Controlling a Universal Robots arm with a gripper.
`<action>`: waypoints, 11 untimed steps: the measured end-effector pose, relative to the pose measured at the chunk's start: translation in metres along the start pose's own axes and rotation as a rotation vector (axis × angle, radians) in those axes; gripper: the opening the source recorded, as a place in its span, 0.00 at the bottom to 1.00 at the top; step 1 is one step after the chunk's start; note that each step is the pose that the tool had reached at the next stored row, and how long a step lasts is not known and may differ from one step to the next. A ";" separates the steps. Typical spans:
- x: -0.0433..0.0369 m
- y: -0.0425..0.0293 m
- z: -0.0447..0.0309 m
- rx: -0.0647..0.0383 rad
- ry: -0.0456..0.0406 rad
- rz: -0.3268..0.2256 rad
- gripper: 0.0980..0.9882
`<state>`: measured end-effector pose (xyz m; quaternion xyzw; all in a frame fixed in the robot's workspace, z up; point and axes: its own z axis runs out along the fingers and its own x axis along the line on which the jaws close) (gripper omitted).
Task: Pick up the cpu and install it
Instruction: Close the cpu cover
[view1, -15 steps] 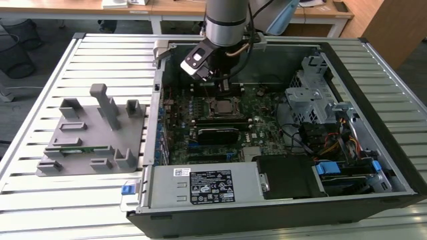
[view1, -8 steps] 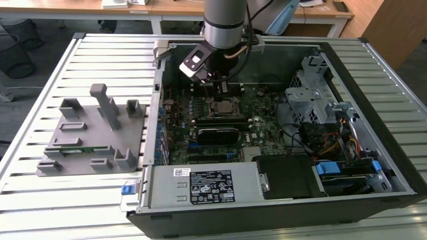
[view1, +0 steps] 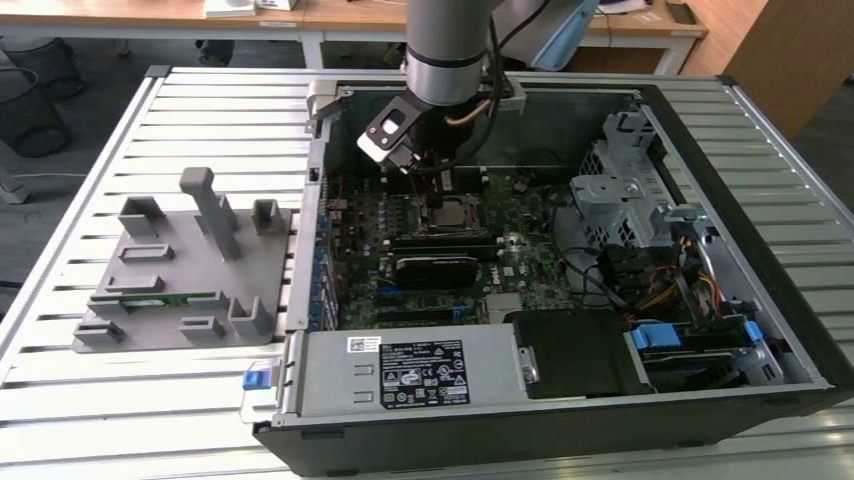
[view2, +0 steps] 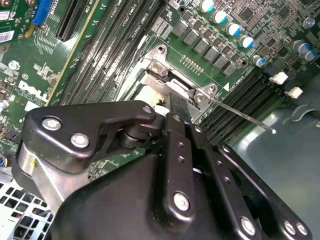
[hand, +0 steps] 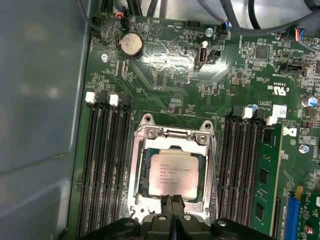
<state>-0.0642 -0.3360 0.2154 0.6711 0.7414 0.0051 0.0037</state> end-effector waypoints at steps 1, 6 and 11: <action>0.0000 -0.0002 0.0010 0.000 0.0000 0.000 0.01; 0.0001 -0.0011 0.0054 0.000 0.0001 0.000 0.01; 0.0001 -0.0015 0.0091 0.000 -0.0001 0.000 0.01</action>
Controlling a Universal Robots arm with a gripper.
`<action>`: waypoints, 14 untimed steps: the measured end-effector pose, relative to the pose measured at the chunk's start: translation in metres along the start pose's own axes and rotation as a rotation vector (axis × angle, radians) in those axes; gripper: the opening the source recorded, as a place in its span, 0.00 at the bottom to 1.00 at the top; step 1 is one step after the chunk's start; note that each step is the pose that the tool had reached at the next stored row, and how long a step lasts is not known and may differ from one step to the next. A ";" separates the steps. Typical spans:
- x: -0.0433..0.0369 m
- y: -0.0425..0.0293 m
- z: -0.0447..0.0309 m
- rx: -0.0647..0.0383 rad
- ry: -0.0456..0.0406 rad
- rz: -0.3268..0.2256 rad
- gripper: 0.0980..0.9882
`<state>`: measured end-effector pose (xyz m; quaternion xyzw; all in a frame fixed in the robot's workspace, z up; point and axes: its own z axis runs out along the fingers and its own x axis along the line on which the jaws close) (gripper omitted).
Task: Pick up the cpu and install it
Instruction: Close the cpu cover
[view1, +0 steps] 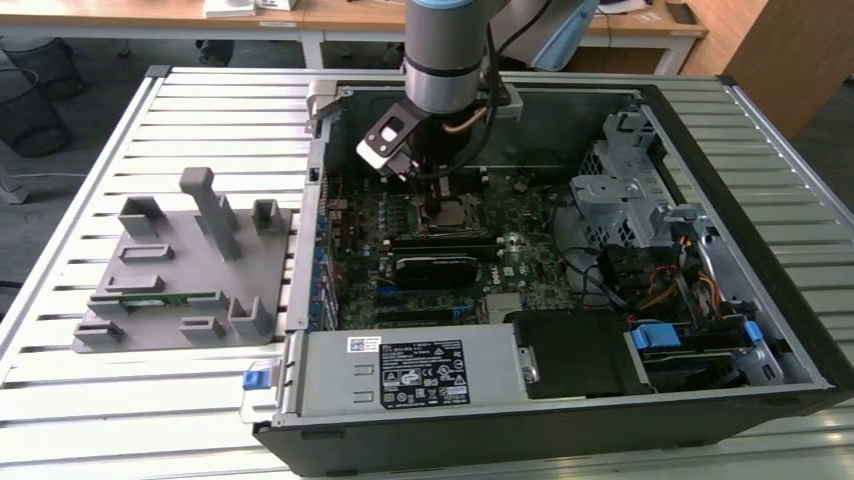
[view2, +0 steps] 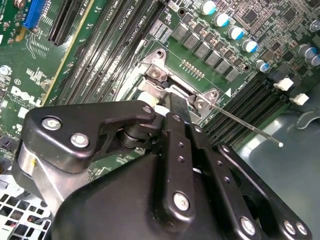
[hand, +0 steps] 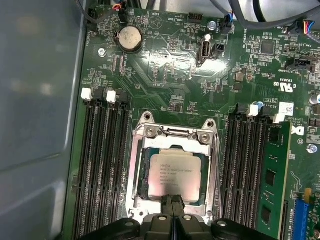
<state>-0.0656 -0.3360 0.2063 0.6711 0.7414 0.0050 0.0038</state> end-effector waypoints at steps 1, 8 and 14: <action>0.0000 0.0000 0.0007 0.000 0.0000 0.000 0.01; 0.0000 -0.0002 0.0040 0.000 -0.0001 0.000 0.01; 0.0000 -0.0001 0.0063 0.000 -0.0001 0.000 0.01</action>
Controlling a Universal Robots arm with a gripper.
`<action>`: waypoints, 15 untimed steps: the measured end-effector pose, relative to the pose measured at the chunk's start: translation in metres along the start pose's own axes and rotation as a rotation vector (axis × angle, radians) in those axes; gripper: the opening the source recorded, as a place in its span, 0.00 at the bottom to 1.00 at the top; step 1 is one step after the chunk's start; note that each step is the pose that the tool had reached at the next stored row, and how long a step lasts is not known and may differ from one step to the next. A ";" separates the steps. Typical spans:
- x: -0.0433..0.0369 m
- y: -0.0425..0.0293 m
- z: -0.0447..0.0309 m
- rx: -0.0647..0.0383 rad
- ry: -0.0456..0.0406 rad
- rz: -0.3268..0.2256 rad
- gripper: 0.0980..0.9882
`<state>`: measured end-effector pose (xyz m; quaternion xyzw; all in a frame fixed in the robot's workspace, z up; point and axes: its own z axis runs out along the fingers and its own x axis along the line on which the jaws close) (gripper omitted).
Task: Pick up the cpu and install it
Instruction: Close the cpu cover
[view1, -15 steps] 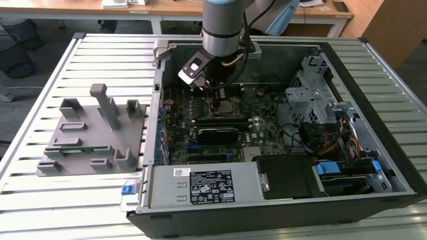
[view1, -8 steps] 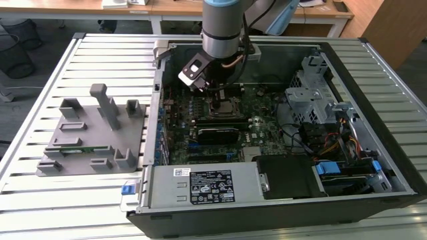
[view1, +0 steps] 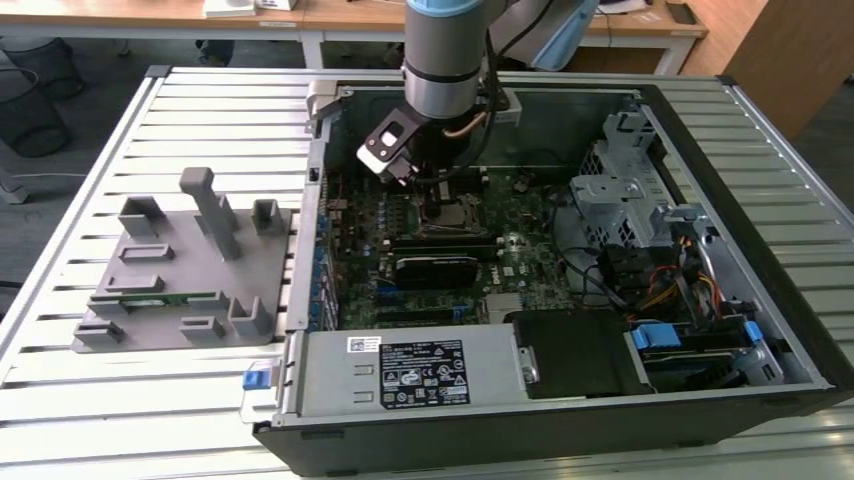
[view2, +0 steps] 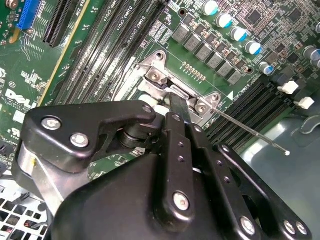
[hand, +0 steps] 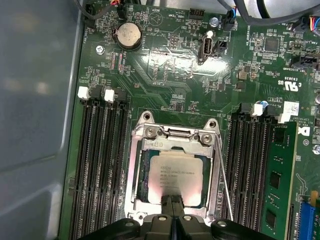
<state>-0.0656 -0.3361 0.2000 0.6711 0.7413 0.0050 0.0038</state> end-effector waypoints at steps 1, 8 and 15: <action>-0.0001 0.0003 0.0001 0.000 -0.0002 0.000 0.01; -0.0004 0.0044 0.0001 0.000 0.0002 0.000 0.01; -0.0004 0.0049 -0.0128 0.000 0.0001 0.000 0.01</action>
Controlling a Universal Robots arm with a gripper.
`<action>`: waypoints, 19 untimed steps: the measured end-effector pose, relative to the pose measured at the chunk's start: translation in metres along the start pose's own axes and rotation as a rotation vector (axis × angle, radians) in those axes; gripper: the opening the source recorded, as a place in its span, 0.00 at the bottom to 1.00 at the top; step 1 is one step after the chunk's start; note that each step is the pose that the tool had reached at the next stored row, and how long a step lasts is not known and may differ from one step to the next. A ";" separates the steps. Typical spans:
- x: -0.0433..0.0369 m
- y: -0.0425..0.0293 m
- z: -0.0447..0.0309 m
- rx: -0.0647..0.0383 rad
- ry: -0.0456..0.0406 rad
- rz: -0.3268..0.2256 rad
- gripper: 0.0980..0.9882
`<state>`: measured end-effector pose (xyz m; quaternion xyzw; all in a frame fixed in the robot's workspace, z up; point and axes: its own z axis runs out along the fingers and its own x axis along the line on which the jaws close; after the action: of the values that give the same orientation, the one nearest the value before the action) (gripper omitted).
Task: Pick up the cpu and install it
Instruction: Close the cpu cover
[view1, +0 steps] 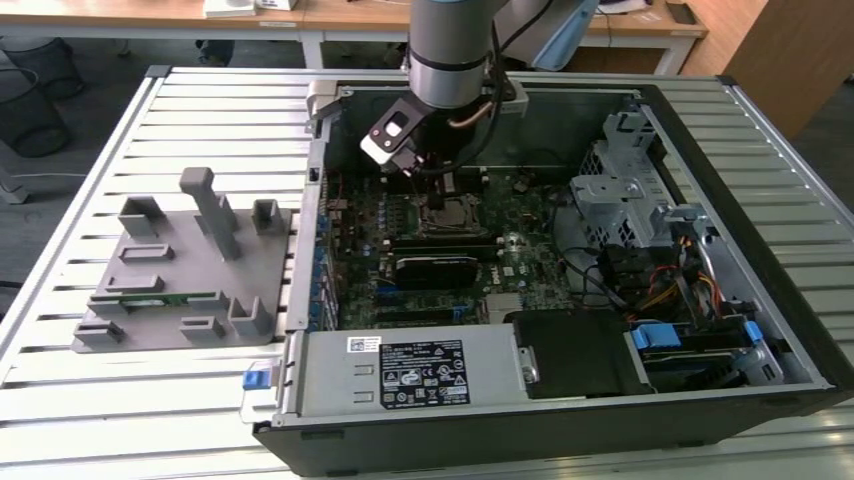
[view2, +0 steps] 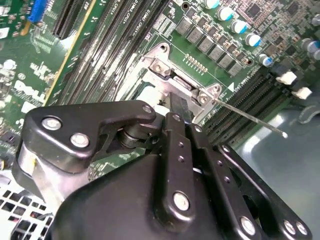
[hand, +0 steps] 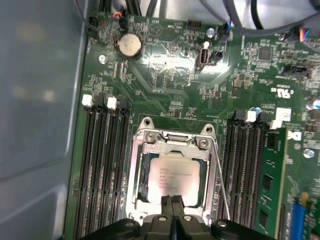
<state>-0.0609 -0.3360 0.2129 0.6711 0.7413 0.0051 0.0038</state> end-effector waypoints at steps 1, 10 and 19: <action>0.0000 0.0004 -0.0002 0.000 0.0002 0.000 0.01; -0.0013 0.0127 -0.0001 0.000 0.0000 0.000 0.01; -0.0022 0.0218 0.0001 0.000 0.0001 0.000 0.01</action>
<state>-0.0390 -0.3360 0.2131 0.6711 0.7413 0.0051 0.0037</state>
